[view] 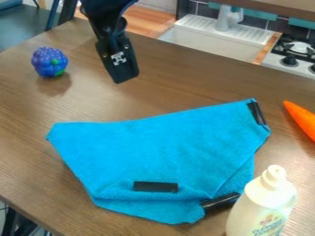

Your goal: Unfold the cloth from bottom right to top left

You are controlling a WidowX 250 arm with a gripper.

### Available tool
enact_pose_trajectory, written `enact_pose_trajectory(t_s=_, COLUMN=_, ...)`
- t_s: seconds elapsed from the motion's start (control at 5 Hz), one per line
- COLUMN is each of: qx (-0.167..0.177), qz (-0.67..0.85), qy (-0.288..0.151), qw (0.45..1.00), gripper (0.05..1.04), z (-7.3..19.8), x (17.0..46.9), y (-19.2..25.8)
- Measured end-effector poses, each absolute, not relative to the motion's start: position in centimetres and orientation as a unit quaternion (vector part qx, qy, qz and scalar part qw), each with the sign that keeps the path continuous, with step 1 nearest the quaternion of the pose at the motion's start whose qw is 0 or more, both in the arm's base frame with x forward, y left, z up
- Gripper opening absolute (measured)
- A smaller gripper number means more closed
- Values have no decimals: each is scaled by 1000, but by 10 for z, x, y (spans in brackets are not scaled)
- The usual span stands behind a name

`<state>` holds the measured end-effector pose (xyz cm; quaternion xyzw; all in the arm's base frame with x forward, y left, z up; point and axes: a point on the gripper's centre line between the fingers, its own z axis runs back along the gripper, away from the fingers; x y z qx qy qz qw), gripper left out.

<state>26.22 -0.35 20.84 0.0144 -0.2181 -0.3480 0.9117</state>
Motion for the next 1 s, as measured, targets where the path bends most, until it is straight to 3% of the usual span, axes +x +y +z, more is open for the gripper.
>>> enact_pose_trajectory(t_s=0.6, qx=23, qz=-383, qy=-188, qw=904, gripper=1001, z=180, x=258, y=-24)
enact_pose_trajectory(t_s=1.0, qx=1, qz=-423, qy=-175, qw=889, gripper=1001, z=154, x=250, y=-40)
